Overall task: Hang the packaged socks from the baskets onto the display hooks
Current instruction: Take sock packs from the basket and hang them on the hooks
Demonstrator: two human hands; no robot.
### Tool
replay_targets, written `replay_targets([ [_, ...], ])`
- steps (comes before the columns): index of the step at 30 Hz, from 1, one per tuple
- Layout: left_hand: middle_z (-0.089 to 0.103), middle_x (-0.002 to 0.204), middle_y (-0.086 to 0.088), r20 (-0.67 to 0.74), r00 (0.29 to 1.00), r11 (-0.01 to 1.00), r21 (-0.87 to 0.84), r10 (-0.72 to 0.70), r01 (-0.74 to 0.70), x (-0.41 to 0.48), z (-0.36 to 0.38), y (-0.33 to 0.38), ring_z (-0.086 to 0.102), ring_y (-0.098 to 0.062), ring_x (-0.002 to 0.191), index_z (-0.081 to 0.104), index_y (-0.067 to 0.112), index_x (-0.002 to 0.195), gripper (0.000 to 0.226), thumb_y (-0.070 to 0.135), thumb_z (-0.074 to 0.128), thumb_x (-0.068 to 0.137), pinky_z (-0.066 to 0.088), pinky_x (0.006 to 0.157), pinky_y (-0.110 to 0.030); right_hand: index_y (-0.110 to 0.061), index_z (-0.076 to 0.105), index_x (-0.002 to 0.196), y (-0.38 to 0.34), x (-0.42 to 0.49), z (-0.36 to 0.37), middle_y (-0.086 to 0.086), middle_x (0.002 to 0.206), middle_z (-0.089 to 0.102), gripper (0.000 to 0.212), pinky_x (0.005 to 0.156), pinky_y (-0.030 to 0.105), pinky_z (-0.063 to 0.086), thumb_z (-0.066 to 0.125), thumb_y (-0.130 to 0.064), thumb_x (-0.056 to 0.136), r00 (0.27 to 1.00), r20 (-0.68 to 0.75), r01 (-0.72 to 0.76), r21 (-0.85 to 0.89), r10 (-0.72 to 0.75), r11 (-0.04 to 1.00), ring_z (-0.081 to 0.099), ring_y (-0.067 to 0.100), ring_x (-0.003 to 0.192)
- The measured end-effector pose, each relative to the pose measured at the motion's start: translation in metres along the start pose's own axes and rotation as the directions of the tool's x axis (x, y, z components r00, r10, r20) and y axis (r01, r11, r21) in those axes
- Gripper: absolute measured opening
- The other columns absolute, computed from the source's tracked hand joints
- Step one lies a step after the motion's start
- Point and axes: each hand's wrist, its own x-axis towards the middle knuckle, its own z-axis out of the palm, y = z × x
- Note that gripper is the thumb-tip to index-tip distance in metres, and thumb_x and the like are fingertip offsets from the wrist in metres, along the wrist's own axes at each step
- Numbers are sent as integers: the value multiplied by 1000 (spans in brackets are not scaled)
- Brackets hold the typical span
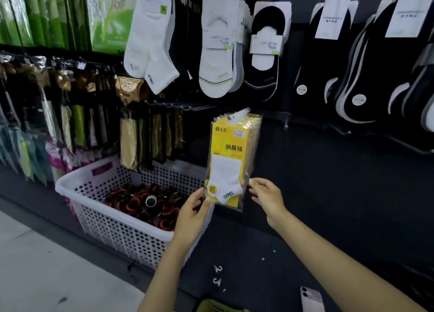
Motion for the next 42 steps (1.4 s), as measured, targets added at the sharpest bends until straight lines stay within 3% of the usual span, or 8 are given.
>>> replay_targets([
  [6, 47, 136, 10, 120, 988, 989, 123, -92, 77, -44, 25, -21, 44, -9, 126, 45, 19, 138, 46, 34, 53, 95, 39, 99, -23, -22, 64, 103, 60, -61, -70, -8, 102, 66, 11, 84, 24, 53, 61, -23, 93, 988, 128, -69, -157, 90, 985, 63, 8, 100],
  [8, 48, 138, 5, 189, 972, 980, 166, -142, 111, -64, 40, -28, 47, -10, 123, 45, 18, 139, 47, 34, 53, 95, 41, 92, -16, -23, 65, 102, 87, -86, -93, -6, 103, 67, 10, 82, 23, 54, 62, -24, 92, 973, 173, -116, -214, 154, 970, 64, 7, 98],
  [13, 52, 131, -3, 325, 890, 938, 240, -319, 249, -131, 83, -61, 49, -17, 122, 46, 11, 137, 45, 29, 53, 96, 40, 92, -20, -5, 64, 105, 172, -146, -143, 3, 94, 65, 15, 72, 18, 49, 62, -13, 92, 908, 200, -277, -374, 369, 885, 63, 13, 87],
  [18, 61, 107, -9, 358, 786, 863, 241, -503, 443, -215, 107, -124, 56, -13, 89, 55, 3, 122, 27, 11, 53, 96, 46, 73, -13, 21, 60, 105, 257, -190, -197, 13, 86, 65, 21, 56, 5, 43, 60, 11, 86, 890, 159, -270, -571, 427, 776, 60, -9, 56],
  [23, 62, 106, -5, 292, 639, 699, 381, -712, 605, -273, 97, -198, 54, -21, 103, 59, 16, 99, 7, 18, 54, 96, 49, 86, -22, 0, 62, 114, 300, -200, -224, 7, 109, 63, 37, 88, 23, 46, 75, -14, 82, 838, 202, -288, -624, 506, 726, 60, 21, 107],
  [29, 51, 135, -17, 204, 482, 507, 552, -852, 662, -293, 92, -234, 51, -33, 121, 47, 1, 134, 49, 27, 58, 93, 42, 104, -42, -5, 46, 133, 341, -221, -228, 11, 137, 50, 61, 97, 29, 42, 73, -28, 83, 640, 256, -246, -825, 724, 508, 51, 24, 123],
  [34, 58, 125, -10, 329, 264, 412, 560, -907, 719, -295, 90, -232, 59, -22, 104, 48, 8, 133, 43, 31, 52, 97, 50, 84, -28, -11, 40, 139, 353, -231, -223, 8, 142, 45, 81, 101, 34, 42, 77, -44, 75, 638, 193, -189, -899, 745, 394, 47, 24, 127],
  [42, 54, 131, -19, 345, 302, 451, 534, -889, 715, -294, 89, -230, 53, -33, 119, 46, 4, 134, 40, 13, 52, 96, 43, 103, -47, -15, 58, 116, 353, -220, -216, 5, 119, 57, 55, 91, 34, 47, 79, -43, 74, 573, 253, -132, -910, 780, 392, 55, 22, 112],
])
